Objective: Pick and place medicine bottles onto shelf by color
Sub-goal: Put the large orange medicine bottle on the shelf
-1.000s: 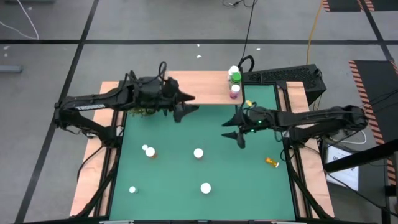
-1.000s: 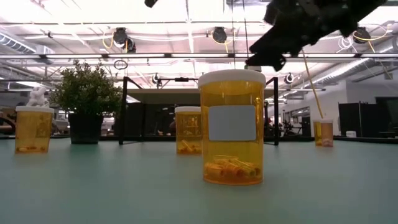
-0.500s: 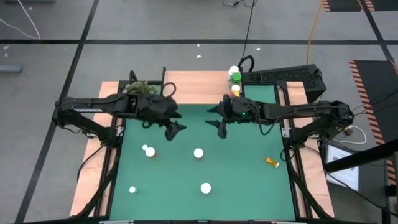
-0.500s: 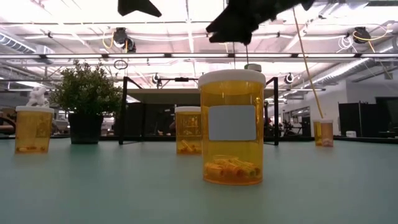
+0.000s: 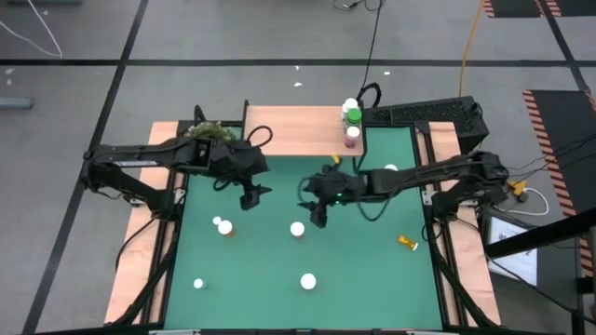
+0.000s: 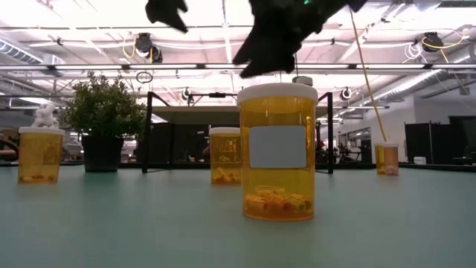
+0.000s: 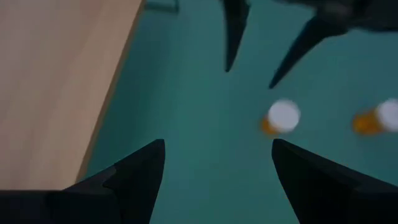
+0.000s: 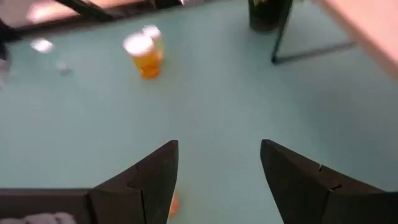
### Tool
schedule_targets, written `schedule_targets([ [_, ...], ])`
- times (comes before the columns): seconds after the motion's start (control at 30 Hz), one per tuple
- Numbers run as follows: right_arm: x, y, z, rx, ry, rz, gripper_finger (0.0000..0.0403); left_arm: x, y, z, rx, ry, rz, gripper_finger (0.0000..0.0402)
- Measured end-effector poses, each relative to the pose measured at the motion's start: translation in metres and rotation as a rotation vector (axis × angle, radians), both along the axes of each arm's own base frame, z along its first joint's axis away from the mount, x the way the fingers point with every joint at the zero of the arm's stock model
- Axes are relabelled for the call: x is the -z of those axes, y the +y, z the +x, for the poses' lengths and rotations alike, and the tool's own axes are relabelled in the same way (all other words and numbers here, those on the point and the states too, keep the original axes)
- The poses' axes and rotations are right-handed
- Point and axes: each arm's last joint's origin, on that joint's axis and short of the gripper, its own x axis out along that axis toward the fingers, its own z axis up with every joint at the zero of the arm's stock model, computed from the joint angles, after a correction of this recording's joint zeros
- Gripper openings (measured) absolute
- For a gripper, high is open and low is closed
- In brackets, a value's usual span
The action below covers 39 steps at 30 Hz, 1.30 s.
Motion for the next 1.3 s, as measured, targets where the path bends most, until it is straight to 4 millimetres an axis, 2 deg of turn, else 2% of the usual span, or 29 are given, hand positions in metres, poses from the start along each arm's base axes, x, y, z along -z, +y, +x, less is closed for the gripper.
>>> schedule_targets([
  [0.2, 0.001, 0.019, 0.037, -0.075, 0.056, -0.04, 0.0226, 0.009, 0.011, -0.012, -0.006, 0.161, 0.023, 0.0296],
  [0.37, 0.025, 0.028, 0.049, -0.118, 0.207, -0.038, 0.0254, 0.013, 0.016, -0.02, -0.036, 0.245, 0.032, 0.0296],
  [0.53, 0.037, 0.044, 0.046, -0.211, 0.274, 0.008, 0.0306, 0.015, 0.017, -0.023, -0.045, 0.281, 0.03, 0.0296],
  [0.73, 0.044, 0.057, 0.049, -0.231, 0.238, -0.107, 0.0346, 0.015, 0.016, -0.023, -0.043, 0.287, 0.029, 0.0296],
  [0.83, 0.06, 0.056, 0.049, -0.207, 0.238, -0.105, 0.0349, 0.016, 0.015, -0.024, -0.056, 0.296, 0.015, 0.0296],
  [1.03, 0.067, 0.054, 0.049, -0.21, 0.231, -0.077, 0.0349, 0.018, 0.008, -0.028, -0.069, 0.337, -0.012, 0.0296],
  [1.3, 0.087, 0.048, 0.04, -0.231, 0.247, -0.002, 0.0308, 0.017, 0.003, -0.026, -0.07, 0.321, -0.023, 0.0296],
])
